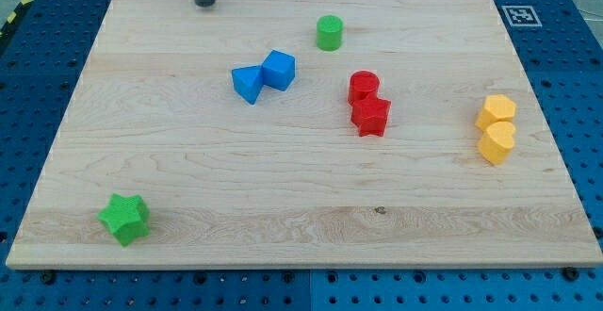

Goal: Move your hand close to the green star

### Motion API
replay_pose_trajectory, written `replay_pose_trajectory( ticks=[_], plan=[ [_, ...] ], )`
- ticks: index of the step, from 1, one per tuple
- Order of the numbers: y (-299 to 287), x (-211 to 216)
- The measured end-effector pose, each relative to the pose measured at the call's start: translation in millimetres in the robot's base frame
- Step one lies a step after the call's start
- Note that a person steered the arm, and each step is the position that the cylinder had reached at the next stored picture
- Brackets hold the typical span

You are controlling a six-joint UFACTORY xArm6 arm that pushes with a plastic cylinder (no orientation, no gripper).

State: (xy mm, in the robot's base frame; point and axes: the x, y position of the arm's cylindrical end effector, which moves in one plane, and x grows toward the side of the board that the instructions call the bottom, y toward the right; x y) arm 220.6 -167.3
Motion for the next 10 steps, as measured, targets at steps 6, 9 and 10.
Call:
replay_pose_trajectory(
  ticks=[6, 9, 10],
  plan=[
    [36.6, 241.5],
    [40.7, 261.3],
    [57.5, 278.0]
  ],
)
